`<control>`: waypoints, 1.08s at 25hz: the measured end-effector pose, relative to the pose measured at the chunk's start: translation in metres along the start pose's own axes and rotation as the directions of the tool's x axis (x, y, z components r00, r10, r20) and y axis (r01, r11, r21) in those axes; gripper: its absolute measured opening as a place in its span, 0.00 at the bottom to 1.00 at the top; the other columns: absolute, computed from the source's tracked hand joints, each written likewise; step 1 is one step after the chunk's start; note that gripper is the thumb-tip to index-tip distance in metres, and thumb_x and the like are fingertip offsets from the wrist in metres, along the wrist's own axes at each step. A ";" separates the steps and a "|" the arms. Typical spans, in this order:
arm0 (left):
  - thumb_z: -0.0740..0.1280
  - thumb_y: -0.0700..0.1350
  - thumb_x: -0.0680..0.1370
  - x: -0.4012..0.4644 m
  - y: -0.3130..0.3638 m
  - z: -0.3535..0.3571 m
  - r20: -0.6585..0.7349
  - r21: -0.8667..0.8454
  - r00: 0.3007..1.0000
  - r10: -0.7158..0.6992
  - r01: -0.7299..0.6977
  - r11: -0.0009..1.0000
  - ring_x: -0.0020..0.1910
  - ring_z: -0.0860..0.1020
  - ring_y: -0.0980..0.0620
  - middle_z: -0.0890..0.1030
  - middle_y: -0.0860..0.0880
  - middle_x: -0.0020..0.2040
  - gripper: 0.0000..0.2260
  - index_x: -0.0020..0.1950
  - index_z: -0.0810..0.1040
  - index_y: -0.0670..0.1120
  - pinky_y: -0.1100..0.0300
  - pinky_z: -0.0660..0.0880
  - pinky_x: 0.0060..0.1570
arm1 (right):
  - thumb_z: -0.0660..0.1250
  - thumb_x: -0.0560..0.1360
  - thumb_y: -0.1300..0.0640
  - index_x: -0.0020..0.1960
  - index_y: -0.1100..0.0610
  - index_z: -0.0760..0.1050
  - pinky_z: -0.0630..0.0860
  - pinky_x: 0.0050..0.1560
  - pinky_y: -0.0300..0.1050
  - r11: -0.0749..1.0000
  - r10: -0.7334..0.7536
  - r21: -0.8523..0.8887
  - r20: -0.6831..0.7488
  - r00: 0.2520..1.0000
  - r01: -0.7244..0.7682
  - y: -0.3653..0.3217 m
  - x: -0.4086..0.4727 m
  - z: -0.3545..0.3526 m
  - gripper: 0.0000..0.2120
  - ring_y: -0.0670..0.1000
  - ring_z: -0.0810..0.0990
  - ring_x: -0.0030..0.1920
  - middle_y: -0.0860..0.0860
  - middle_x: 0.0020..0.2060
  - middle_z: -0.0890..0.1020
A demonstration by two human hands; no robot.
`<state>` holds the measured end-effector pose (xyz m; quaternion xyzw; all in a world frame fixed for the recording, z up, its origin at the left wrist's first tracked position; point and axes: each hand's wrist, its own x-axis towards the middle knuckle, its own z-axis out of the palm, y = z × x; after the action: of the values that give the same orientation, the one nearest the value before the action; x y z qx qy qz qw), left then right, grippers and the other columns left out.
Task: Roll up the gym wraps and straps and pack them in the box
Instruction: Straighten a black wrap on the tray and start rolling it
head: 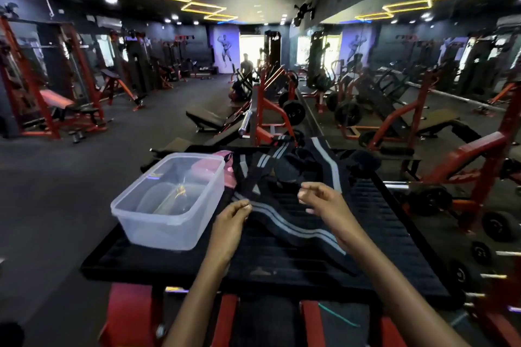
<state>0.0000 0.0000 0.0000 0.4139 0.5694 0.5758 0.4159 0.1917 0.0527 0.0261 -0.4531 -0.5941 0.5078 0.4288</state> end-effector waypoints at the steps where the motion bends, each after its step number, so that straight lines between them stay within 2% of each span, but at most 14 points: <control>1: 0.64 0.42 0.78 -0.001 -0.004 -0.003 -0.029 0.006 1.000 0.006 -0.005 1.000 0.55 0.78 0.51 0.81 0.48 0.53 0.06 0.52 0.78 0.49 0.57 0.72 0.61 | 0.67 0.76 0.54 0.60 0.54 0.74 0.74 0.54 0.43 0.997 -0.013 -0.075 0.002 1.000 0.013 0.005 0.000 0.006 0.13 0.49 0.78 0.56 0.50 0.55 0.79; 3: 0.64 0.42 0.77 -0.002 -0.011 -0.008 -0.074 0.038 0.997 -0.004 0.006 0.999 0.56 0.78 0.52 0.81 0.49 0.53 0.06 0.53 0.78 0.49 0.56 0.71 0.63 | 0.68 0.75 0.55 0.62 0.57 0.74 0.71 0.51 0.40 0.946 -0.073 -0.316 0.001 0.997 0.070 0.018 0.010 0.021 0.17 0.49 0.77 0.55 0.51 0.57 0.78; 5: 0.65 0.42 0.77 -0.001 -0.017 -0.011 -0.135 0.065 0.991 -0.017 0.026 0.998 0.56 0.78 0.52 0.81 0.50 0.54 0.08 0.55 0.79 0.48 0.58 0.71 0.63 | 0.68 0.75 0.51 0.66 0.58 0.70 0.70 0.55 0.40 0.797 -0.123 -0.584 0.089 0.988 0.152 0.033 0.025 0.040 0.23 0.51 0.74 0.60 0.53 0.61 0.74; 8: 0.64 0.41 0.77 -0.002 -0.020 -0.008 -0.169 0.128 0.986 -0.006 0.028 0.991 0.54 0.75 0.55 0.79 0.50 0.55 0.11 0.59 0.78 0.44 0.64 0.68 0.58 | 0.64 0.75 0.42 0.74 0.55 0.56 0.61 0.69 0.59 0.422 0.020 -0.876 0.264 0.964 0.232 0.057 0.053 0.056 0.35 0.62 0.57 0.73 0.56 0.73 0.57; 10: 0.64 0.40 0.78 -0.003 -0.024 -0.005 -0.171 0.153 0.985 0.005 0.021 0.988 0.53 0.74 0.56 0.79 0.49 0.55 0.12 0.61 0.77 0.42 0.71 0.69 0.51 | 0.59 0.78 0.44 0.76 0.54 0.50 0.59 0.69 0.65 0.300 0.105 -0.919 0.299 0.948 0.257 0.070 0.064 0.057 0.33 0.66 0.54 0.74 0.57 0.76 0.49; 12: 0.65 0.39 0.77 -0.005 -0.025 -0.004 -0.175 0.191 0.984 0.036 -0.002 0.982 0.52 0.74 0.56 0.78 0.48 0.55 0.12 0.61 0.77 0.41 0.78 0.68 0.45 | 0.54 0.80 0.50 0.76 0.57 0.50 0.67 0.65 0.61 0.260 0.040 -0.917 0.324 0.945 0.304 0.075 0.064 0.052 0.28 0.65 0.65 0.70 0.60 0.76 0.54; 13: 0.65 0.38 0.77 -0.006 -0.025 -0.004 -0.181 0.230 0.980 0.087 -0.044 0.972 0.53 0.75 0.55 0.79 0.48 0.55 0.12 0.60 0.76 0.41 0.77 0.69 0.47 | 0.52 0.81 0.52 0.76 0.59 0.51 0.69 0.64 0.58 0.268 -0.019 -0.907 0.333 0.943 0.326 0.073 0.060 0.048 0.26 0.64 0.69 0.68 0.61 0.75 0.58; 16: 0.65 0.38 0.76 -0.008 -0.023 0.002 -0.170 0.385 0.928 0.331 -0.247 0.889 0.57 0.75 0.54 0.78 0.50 0.58 0.13 0.60 0.76 0.43 0.62 0.69 0.61 | 0.52 0.81 0.55 0.75 0.57 0.56 0.72 0.57 0.54 0.329 -0.141 -0.841 0.406 0.903 0.430 0.060 0.027 0.041 0.23 0.61 0.75 0.62 0.58 0.67 0.72; 18: 0.65 0.39 0.76 -0.008 -0.023 0.010 -0.129 0.479 0.901 0.414 -0.309 0.822 0.59 0.72 0.56 0.75 0.52 0.60 0.14 0.62 0.74 0.44 0.61 0.67 0.63 | 0.55 0.80 0.54 0.74 0.55 0.60 0.73 0.52 0.52 0.265 -0.181 -0.828 0.461 0.869 0.495 0.061 0.004 0.038 0.22 0.61 0.78 0.57 0.58 0.61 0.77; 19: 0.64 0.39 0.76 -0.004 -0.026 0.013 -0.113 0.548 0.895 0.431 -0.305 0.779 0.62 0.71 0.54 0.74 0.51 0.61 0.15 0.63 0.73 0.45 0.59 0.67 0.64 | 0.57 0.79 0.51 0.73 0.55 0.61 0.74 0.55 0.52 0.222 -0.158 -0.845 0.460 0.874 0.486 0.062 0.001 0.035 0.23 0.59 0.76 0.61 0.57 0.63 0.76; 21: 0.64 0.41 0.76 0.010 -0.039 0.014 -0.083 0.714 0.929 0.361 -0.197 0.672 0.67 0.67 0.50 0.71 0.49 0.66 0.19 0.66 0.70 0.45 0.53 0.65 0.68 | 0.61 0.77 0.44 0.75 0.57 0.57 0.68 0.67 0.51 0.158 -0.038 -0.896 0.415 0.909 0.415 0.066 0.011 0.024 0.32 0.56 0.66 0.71 0.57 0.71 0.66; 23: 0.64 0.44 0.76 0.021 -0.055 0.012 -0.028 0.836 0.979 0.202 -0.088 0.541 0.72 0.62 0.47 0.66 0.47 0.70 0.23 0.70 0.65 0.47 0.50 0.60 0.71 | 0.61 0.77 0.43 0.75 0.59 0.54 0.64 0.70 0.51 0.138 0.093 -0.913 0.397 0.913 0.383 0.073 0.028 0.019 0.35 0.57 0.64 0.72 0.58 0.73 0.62; 25: 0.64 0.44 0.76 0.028 -0.063 0.012 0.053 0.894 0.991 0.119 -0.100 0.438 0.74 0.59 0.46 0.63 0.47 0.73 0.26 0.73 0.61 0.48 0.46 0.53 0.73 | 0.55 0.80 0.46 0.74 0.58 0.58 0.69 0.64 0.52 0.102 0.070 -0.904 0.423 0.903 0.416 0.077 0.039 0.018 0.26 0.59 0.71 0.66 0.59 0.70 0.69; 27: 0.64 0.42 0.76 0.033 -0.062 0.012 0.101 0.903 0.983 0.152 -0.155 0.401 0.74 0.59 0.47 0.64 0.48 0.73 0.28 0.74 0.59 0.49 0.44 0.51 0.73 | 0.52 0.82 0.50 0.68 0.58 0.66 0.73 0.54 0.54 0.105 -0.061 -0.902 0.414 0.908 0.419 0.075 0.044 0.017 0.19 0.63 0.78 0.56 0.60 0.59 0.78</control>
<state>0.0013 0.0355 -0.0614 0.6238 0.7487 0.2123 0.0725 0.1736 0.0971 -0.0480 -0.4414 -0.8968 -0.0223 0.0207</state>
